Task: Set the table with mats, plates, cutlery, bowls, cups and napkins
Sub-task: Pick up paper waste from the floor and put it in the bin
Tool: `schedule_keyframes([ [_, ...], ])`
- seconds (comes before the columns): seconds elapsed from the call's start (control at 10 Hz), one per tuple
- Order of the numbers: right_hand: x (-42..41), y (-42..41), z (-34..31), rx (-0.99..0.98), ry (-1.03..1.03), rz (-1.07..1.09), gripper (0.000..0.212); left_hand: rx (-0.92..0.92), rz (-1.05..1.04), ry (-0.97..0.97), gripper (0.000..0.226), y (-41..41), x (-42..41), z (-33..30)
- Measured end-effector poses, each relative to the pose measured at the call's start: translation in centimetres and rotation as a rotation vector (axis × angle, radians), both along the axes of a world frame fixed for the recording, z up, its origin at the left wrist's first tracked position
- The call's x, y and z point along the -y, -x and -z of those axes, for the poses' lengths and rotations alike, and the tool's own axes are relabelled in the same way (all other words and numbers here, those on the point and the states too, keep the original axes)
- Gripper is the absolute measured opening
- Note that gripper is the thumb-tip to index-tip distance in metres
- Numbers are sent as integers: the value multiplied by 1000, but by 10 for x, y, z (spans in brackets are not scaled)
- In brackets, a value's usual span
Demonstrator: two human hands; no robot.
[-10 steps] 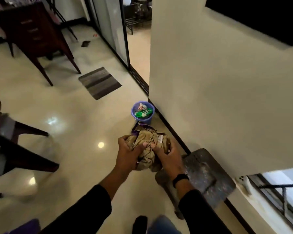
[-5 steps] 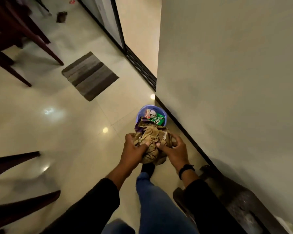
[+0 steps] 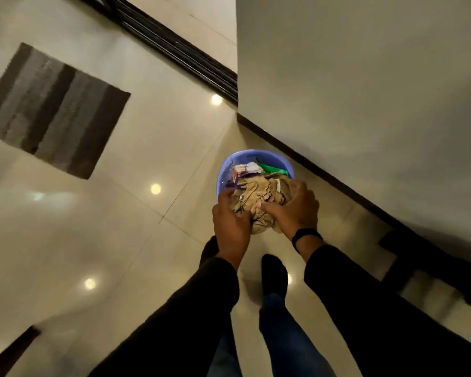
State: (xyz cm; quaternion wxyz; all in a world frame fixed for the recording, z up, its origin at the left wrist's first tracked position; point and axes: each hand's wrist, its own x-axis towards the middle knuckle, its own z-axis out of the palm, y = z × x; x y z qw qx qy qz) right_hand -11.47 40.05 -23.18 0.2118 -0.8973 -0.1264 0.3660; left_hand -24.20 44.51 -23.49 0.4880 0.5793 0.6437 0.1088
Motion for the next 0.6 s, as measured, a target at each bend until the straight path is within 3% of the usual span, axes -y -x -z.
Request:
schedule_keyframes([
  [0.1,-14,2,50,71,101,-40,91,-28,132,-38,27,-8,-17,57],
  [0.3,-22,12,98,121,257,-80,88,-140,417,-19,26,-14,-45,112],
  [0.5,-29,15,50,82,286,-81,86,-319,539,-9,39,-11,-72,65],
  [0.6,-43,10,-4,174,263,-89,71,-245,517,-83,36,-15,-83,16],
])
